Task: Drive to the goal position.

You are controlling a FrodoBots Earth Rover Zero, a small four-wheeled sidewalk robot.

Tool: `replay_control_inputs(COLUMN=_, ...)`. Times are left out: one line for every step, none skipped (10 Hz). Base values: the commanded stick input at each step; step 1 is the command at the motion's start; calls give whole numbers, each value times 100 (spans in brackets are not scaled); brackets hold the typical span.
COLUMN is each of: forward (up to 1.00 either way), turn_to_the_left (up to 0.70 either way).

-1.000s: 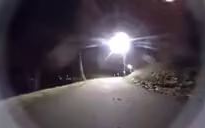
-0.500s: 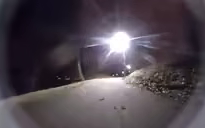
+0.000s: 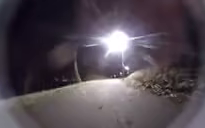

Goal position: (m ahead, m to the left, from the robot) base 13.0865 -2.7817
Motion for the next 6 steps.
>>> replay_control_inputs(forward=100, turn_to_the_left=-5)
replay_control_inputs(forward=100, turn_to_the_left=-4)
replay_control_inputs(forward=100, turn_to_the_left=-3)
replay_control_inputs(forward=100, turn_to_the_left=-2)
replay_control_inputs(forward=100, turn_to_the_left=0)
replay_control_inputs(forward=100, turn_to_the_left=0)
